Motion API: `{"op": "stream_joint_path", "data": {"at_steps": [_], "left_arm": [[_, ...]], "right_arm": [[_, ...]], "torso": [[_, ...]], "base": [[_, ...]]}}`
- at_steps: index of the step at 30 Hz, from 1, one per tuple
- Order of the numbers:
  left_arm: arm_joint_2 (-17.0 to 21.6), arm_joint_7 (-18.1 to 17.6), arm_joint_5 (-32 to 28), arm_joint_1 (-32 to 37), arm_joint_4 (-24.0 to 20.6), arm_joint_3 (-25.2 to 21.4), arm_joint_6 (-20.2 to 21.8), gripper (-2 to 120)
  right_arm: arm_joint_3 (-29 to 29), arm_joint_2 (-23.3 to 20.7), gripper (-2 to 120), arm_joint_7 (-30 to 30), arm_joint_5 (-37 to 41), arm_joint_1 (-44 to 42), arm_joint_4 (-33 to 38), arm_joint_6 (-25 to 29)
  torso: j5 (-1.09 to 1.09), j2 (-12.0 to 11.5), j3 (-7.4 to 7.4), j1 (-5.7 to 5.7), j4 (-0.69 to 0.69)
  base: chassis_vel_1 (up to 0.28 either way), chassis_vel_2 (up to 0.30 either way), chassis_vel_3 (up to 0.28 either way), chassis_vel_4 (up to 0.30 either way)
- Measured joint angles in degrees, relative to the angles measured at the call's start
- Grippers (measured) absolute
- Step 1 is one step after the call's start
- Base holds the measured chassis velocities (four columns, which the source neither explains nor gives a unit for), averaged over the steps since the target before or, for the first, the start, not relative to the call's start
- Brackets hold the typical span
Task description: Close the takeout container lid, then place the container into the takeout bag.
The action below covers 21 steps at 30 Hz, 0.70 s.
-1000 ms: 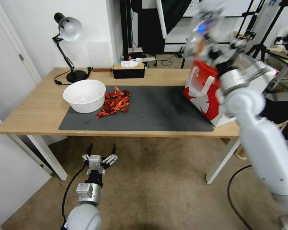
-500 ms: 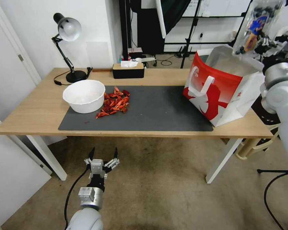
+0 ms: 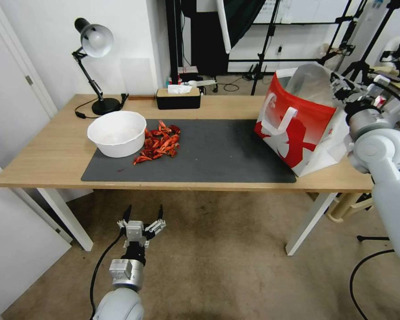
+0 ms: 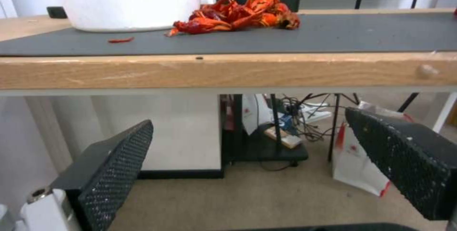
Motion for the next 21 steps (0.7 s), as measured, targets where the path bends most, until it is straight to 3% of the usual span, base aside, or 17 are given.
{"op": "stream_joint_path", "data": {"at_steps": [9,13,16,21], "left_arm": [[-0.2,2.3,-0.8,-0.5,-0.3,-0.5,-1.7,100],[-0.3,2.9,-1.0,-0.6,-0.2,-0.7,-2.8,100],[-0.7,3.7,-1.4,-0.6,0.4,-1.1,-4.8,100],[-1.2,2.8,-0.6,-0.7,1.0,-1.7,-6.2,100]], "right_arm": [[0.8,-4.3,97,-9.3,-0.3,-4.9,8.4,5.2],[1.5,-6.0,100,-11.6,-1.8,-8.6,11.8,5.9],[3.2,-7.3,100,-13.6,-4.9,-16.1,16.6,6.7],[4.8,-6.2,100,-15.4,-12.1,-26.1,21.3,9.1]], "torso": [[-0.01,0.0,0.0,0.0,0.0],[-0.02,0.0,-0.01,0.0,0.0],[0.0,0.0,0.0,0.0,-0.01],[-0.01,0.0,-0.01,0.0,0.01]], "base": [[0.0,0.0,0.0,0.0],[0.0,0.0,0.0,0.0],[0.0,0.0,0.0,0.0],[0.0,0.0,0.0,0.0]]}}
